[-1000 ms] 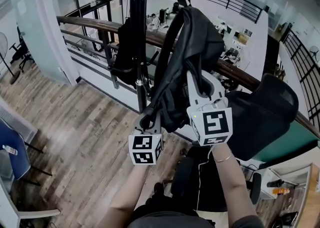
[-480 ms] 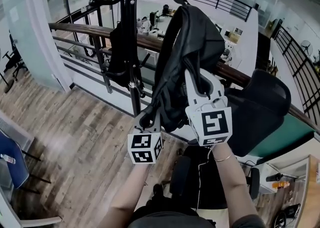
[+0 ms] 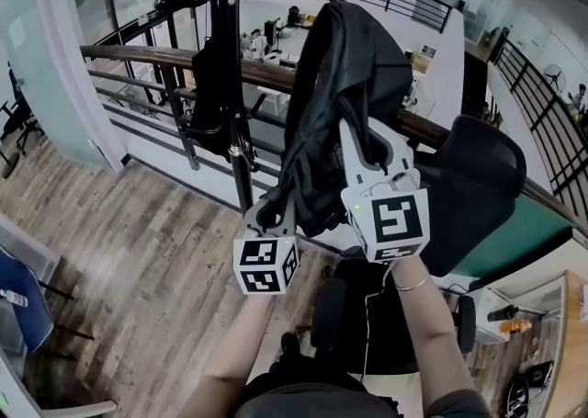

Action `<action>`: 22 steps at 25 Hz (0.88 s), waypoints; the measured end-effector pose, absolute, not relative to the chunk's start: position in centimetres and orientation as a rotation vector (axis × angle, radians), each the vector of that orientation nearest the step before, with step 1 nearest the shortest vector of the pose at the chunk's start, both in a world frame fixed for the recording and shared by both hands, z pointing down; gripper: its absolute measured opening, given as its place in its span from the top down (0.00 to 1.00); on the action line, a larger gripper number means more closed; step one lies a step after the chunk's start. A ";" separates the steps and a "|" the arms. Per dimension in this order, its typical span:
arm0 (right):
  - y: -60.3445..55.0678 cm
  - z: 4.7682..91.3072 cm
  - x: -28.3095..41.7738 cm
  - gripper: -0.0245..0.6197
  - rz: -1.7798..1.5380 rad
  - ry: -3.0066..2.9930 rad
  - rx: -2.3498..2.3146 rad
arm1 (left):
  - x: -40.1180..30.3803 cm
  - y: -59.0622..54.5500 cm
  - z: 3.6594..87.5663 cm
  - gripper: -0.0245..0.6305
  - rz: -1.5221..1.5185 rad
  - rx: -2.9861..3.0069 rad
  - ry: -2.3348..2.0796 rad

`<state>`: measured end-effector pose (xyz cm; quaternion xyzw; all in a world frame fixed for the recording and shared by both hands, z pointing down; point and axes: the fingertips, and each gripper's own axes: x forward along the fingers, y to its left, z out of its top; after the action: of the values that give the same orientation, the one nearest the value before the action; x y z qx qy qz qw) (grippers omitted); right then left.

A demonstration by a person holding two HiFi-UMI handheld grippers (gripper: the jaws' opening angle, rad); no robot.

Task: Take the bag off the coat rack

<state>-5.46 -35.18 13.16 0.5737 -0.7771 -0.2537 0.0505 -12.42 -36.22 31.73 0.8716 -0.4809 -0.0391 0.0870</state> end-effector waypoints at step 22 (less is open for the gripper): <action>-31.4 12.9 -2.4 0.93 -0.674 -2.331 1.886 | -11.2 -32.7 30.4 0.88 -0.092 2.657 -1.366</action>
<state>-2.37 -31.40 12.89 0.6133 -0.7581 -0.2190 0.0342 -11.18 -32.73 30.41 0.8863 -0.4557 -0.0306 0.0760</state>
